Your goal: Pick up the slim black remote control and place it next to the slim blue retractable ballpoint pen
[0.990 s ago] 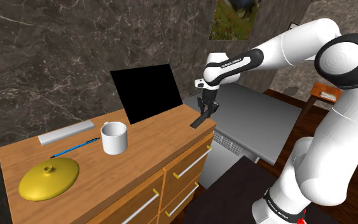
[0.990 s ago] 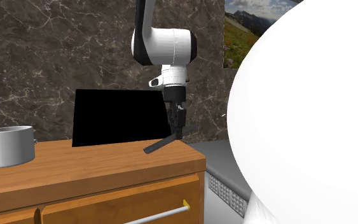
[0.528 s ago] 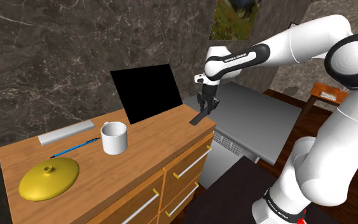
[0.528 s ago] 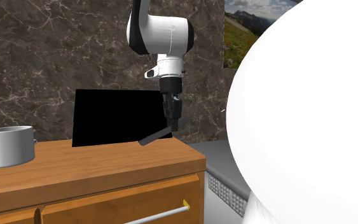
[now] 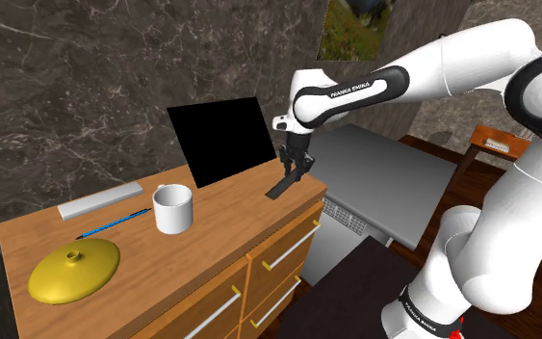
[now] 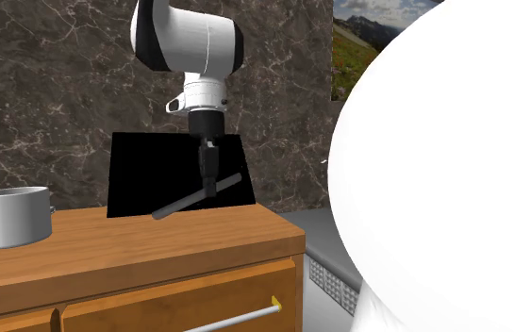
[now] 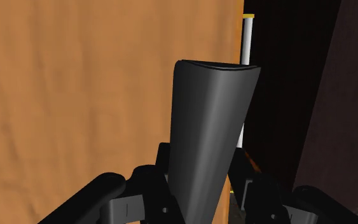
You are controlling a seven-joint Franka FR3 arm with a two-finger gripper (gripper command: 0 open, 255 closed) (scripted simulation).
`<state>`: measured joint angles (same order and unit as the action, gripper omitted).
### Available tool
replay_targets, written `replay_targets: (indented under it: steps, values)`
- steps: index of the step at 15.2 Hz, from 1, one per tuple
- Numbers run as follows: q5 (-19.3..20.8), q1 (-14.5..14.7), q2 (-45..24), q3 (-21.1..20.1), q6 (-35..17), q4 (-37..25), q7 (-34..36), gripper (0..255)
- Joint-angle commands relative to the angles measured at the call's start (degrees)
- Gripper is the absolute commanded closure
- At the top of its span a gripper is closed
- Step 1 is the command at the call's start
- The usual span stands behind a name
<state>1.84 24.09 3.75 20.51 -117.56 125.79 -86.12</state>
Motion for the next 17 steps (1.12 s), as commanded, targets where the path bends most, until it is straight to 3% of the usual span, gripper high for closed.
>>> replay_targets:
  steps: [1,9,17]
  values:
    - [-0.5,1.3,-0.5,-1.5,-0.1,-0.3,2.6,255]
    - [-2.8,6.8,-3.7,-7.1,0.5,-4.1,12.5,255]
    - [-4.7,11.8,-10.0,-11.9,2.0,-12.0,21.6,255]
